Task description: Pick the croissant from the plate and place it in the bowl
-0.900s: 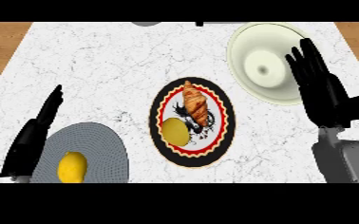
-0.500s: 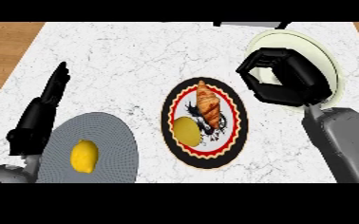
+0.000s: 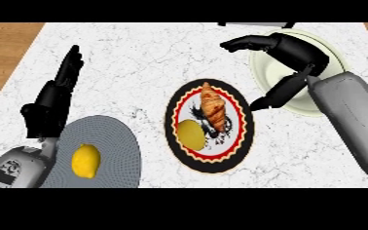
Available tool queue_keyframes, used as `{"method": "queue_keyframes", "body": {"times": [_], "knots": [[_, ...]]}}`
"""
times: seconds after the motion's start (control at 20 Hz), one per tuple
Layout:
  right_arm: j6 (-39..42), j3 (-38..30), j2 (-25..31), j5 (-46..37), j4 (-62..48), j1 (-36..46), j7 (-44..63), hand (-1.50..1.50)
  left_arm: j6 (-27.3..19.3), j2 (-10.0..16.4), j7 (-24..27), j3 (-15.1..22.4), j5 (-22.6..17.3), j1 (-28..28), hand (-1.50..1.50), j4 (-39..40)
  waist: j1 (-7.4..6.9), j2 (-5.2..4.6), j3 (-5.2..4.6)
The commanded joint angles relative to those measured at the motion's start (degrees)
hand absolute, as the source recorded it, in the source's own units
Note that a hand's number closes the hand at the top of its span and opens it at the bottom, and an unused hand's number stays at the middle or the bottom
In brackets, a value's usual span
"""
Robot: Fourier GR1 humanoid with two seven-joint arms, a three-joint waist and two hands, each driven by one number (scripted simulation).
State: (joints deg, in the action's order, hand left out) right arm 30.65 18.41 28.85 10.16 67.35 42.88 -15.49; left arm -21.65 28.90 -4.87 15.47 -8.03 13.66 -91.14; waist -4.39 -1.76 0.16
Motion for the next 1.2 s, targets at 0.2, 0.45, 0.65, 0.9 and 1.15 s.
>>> {"method": "queue_keyframes", "body": {"times": [0.2,0.45,0.65,0.9,1.15], "knots": [[7.2,9.9,0.9,-16.8,-8.0,14.2,-6.4,-1.50,-2.2,-2.8,-3.8,0.7,1.9,3.2,0.00,1.5,0.87,0.83,-0.12],[7.5,17.9,-3.9,-26.5,-10.9,20.9,-2.1,-1.50,0.4,-0.7,-2.1,-0.6,1.5,1.7,0.00,2.5,0.91,1.07,-0.24],[8.4,21.9,-8.2,-31.6,-13.9,21.3,-4.9,-1.50,-0.8,-1.7,-2.6,-1.4,2.5,0.7,0.00,2.6,2.36,1.41,-0.19],[11.5,24.2,-13.9,-35.2,-18.8,23.7,-4.7,-1.50,-0.5,-3.2,-1.3,-1.3,3.7,0.1,0.00,2.4,2.98,1.51,-0.19],[11.2,27.0,-15.7,-40.3,-19.0,21.8,-5.1,-1.50,0.4,-2.7,-3.5,-3.5,4.1,0.5,0.00,1.7,3.62,1.71,-0.17]]}}
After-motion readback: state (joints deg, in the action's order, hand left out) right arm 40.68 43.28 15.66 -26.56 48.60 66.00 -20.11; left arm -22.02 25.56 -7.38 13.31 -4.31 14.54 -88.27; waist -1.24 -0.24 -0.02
